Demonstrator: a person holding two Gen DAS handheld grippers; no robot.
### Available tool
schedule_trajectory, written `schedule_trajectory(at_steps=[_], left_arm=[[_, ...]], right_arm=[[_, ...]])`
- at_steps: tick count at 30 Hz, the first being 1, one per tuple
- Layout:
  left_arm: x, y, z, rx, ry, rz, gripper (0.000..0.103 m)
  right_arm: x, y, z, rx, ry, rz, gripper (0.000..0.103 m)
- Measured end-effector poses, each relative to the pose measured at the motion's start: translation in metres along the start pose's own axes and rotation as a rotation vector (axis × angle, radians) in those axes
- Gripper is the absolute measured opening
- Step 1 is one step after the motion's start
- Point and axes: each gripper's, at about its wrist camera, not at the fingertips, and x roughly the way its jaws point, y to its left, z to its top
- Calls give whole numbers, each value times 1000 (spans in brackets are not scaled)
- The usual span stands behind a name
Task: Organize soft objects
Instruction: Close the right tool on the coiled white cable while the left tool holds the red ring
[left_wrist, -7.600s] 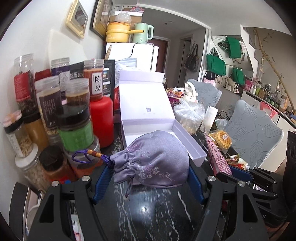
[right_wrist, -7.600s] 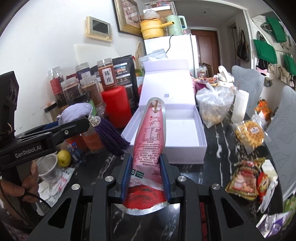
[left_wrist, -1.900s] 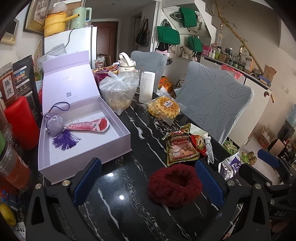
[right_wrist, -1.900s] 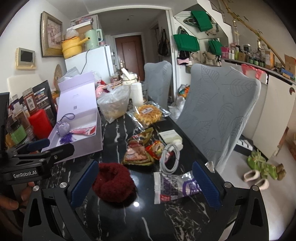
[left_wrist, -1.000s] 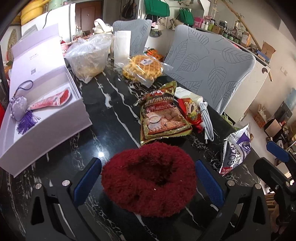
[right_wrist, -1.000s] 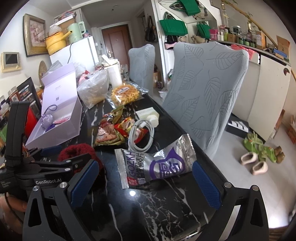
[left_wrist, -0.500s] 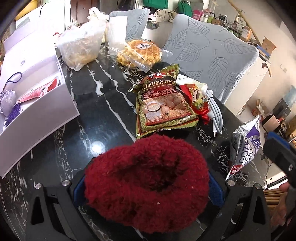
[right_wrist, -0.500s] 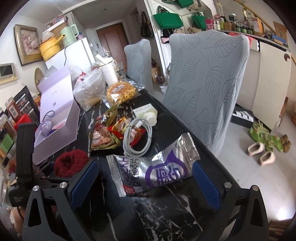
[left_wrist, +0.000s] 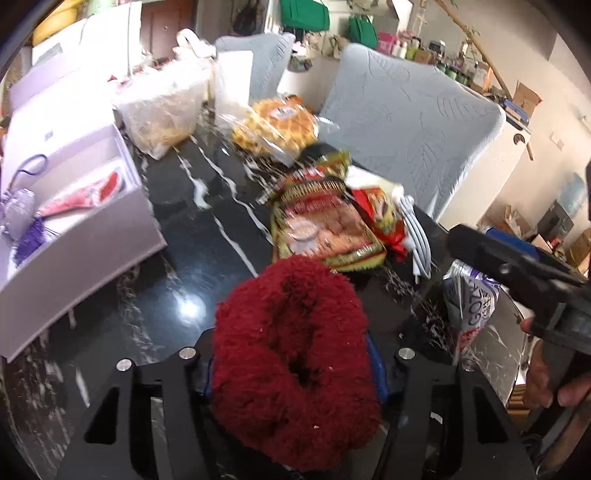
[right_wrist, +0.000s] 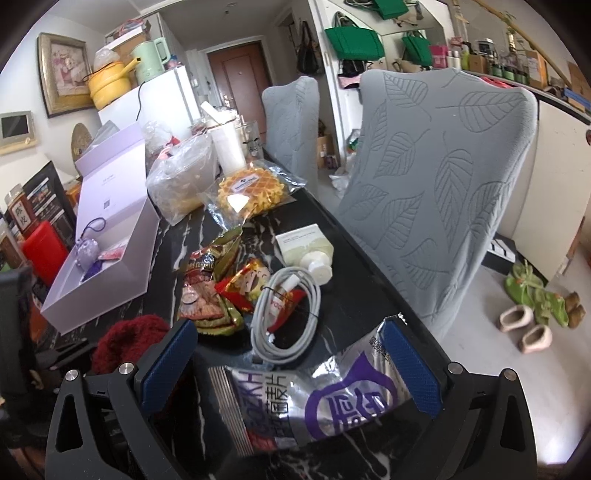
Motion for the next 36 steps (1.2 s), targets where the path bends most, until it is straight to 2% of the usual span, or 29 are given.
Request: schedule_trajectory(at_steps=[2,12,19,21,23,25,32,35,36], left_arm=[[-4,4,2,3,-10,19,59],[-8,24,9,-51,-5,18,59],[-5,25,10,-58,-1,11,59],[-5,26,10,-60,1,12,59],[-4,28,10,-62,3,16,59],[-3,28,10,-63,7,18,59],[-1,29,9,-65,19,10,59],[-2,29,9,-65,18,14,59],[-2,29,9,-64,16,16,59]], right_arm=[[5,2,3,-13,3,4,103],[21,11,17,-73,-2,36,103],[20,21,24,-117,-47,59,102],[26,20,24,-109,-18,50,94],[37,16,22,-87,29,31,76],[47,9,19,-46,80,6,65],[65,5,11,-30,190,-12,63],[67,6,10,-33,192,-8,46],[66,6,10,-31,193,-3,44]])
